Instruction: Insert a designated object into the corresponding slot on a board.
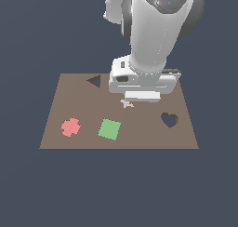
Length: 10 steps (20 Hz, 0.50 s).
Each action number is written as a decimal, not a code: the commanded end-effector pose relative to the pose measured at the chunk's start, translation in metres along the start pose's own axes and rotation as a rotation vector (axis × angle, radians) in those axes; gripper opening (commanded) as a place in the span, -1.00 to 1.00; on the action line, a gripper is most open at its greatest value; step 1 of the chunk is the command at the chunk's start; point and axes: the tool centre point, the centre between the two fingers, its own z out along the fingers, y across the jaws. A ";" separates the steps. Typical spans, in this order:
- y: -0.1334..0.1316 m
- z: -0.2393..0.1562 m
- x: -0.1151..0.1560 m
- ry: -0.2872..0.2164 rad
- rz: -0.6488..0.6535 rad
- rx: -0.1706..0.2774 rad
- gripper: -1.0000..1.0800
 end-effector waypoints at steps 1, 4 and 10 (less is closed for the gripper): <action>0.023 -0.001 0.003 0.000 0.133 0.000 -1.00; 0.050 -0.002 0.001 0.000 0.291 0.000 -1.00; 0.101 -0.004 -0.015 0.000 0.603 0.000 -1.00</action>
